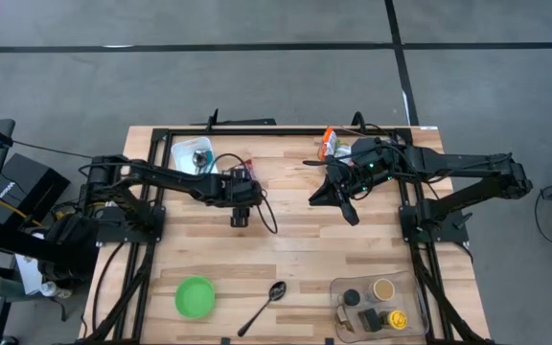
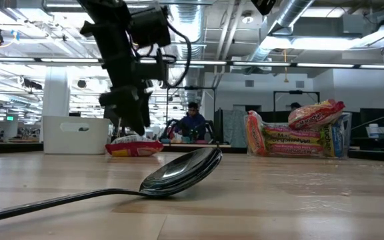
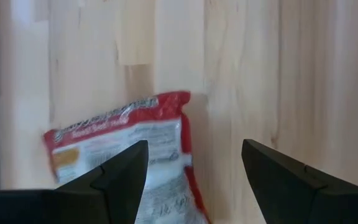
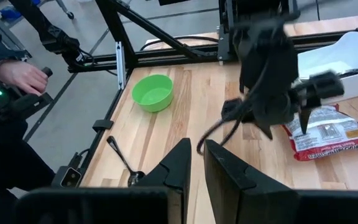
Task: Pick & Place Food Item
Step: Put the red noodle pack into the top transparent bin
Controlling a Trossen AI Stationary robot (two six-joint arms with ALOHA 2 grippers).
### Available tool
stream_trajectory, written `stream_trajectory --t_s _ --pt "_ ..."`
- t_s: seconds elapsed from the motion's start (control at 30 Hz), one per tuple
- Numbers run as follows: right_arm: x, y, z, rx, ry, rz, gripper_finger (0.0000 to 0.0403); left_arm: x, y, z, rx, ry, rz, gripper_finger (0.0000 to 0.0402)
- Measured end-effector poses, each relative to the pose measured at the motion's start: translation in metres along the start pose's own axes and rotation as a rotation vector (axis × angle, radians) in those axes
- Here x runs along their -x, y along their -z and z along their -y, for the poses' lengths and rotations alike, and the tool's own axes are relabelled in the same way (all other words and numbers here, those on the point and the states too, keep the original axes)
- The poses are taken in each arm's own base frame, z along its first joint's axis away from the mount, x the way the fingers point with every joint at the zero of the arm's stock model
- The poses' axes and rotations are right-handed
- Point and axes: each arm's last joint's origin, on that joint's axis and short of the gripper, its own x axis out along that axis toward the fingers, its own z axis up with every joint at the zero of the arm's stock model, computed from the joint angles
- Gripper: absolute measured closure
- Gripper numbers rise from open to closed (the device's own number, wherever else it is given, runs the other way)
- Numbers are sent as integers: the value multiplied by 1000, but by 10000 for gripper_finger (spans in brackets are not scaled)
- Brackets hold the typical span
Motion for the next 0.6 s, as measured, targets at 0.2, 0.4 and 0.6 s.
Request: stream_trajectory --t_s 0.2,0.4,0.6 --pt "0 0 0 2 0 1 363 -20 1 6 -50 -70 -63 147" --pt "0 0 0 2 0 1 363 -27 0 7 -88 -96 -69 147" --pt "0 0 0 3 0 4 363 -27 -2 7 -79 -101 -49 161"
